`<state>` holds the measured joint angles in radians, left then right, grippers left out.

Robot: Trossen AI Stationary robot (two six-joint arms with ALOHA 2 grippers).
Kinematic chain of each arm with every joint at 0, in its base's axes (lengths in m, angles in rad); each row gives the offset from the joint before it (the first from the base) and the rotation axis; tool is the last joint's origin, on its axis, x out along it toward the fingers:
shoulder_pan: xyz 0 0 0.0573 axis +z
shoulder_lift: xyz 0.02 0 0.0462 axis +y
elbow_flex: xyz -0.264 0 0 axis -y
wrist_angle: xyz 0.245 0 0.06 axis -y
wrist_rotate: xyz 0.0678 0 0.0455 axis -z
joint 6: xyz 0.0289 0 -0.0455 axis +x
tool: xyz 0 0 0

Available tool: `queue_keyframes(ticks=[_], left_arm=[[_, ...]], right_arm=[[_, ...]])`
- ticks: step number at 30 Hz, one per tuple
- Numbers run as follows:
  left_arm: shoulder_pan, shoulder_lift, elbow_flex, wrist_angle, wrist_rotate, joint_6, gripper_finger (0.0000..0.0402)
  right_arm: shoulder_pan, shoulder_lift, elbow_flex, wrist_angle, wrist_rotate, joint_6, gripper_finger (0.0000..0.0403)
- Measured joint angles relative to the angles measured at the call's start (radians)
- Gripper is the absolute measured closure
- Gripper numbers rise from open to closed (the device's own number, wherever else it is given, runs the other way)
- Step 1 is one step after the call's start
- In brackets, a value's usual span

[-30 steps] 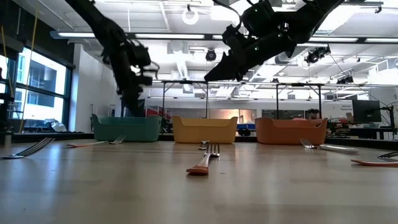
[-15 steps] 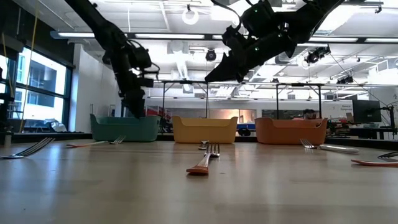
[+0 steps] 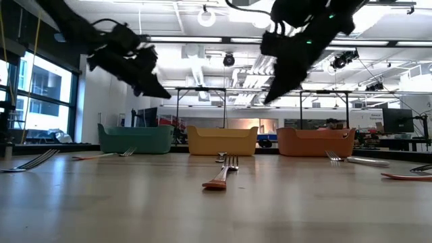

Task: Sort silverware by color (type)
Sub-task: Put the orange fork into the orange bin

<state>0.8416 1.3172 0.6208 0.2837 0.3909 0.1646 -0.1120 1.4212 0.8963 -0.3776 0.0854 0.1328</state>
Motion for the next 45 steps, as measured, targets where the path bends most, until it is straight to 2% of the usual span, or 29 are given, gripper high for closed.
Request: queue_keyframes(ticks=[5,9,14,18,22,27,38,45], left_arm=[[-0.079,-0.045,-0.182,0.316,0.043,-0.109,0.0396],[-0.145,-0.047,-0.274,0.490,0.048,-0.180,0.0400],[-0.217,-0.047,-0.313,0.552,0.046,-0.198,0.0401],[-0.272,-0.047,-0.313,0.553,0.045,-0.190,0.0401],[-0.313,-0.046,-0.313,0.575,0.044,-0.190,0.0401],[-0.354,-0.047,-0.313,0.614,0.041,-0.181,0.0401],[-0.373,-0.046,-0.312,0.655,0.041,-0.180,0.0401],[-0.374,-0.046,-0.312,0.654,0.041,-0.187,0.0401]], right_arm=[[0.147,0.000,0.000,-0.195,0.010,0.194,0.0400],[0.252,0.000,0.000,-0.309,-0.032,0.436,0.0375],[0.388,0.000,0.000,-0.396,-0.097,0.773,0.0315],[0.497,0.001,0.000,-0.425,-0.109,0.907,0.0273],[0.600,0.012,-0.001,-0.421,-0.127,0.924,0.0255],[0.670,0.060,-0.002,-0.418,-0.132,0.922,0.0259],[0.681,0.246,-0.002,-0.418,-0.165,0.786,0.0283],[0.679,0.296,0.004,-0.424,-0.165,0.741,0.0326]])
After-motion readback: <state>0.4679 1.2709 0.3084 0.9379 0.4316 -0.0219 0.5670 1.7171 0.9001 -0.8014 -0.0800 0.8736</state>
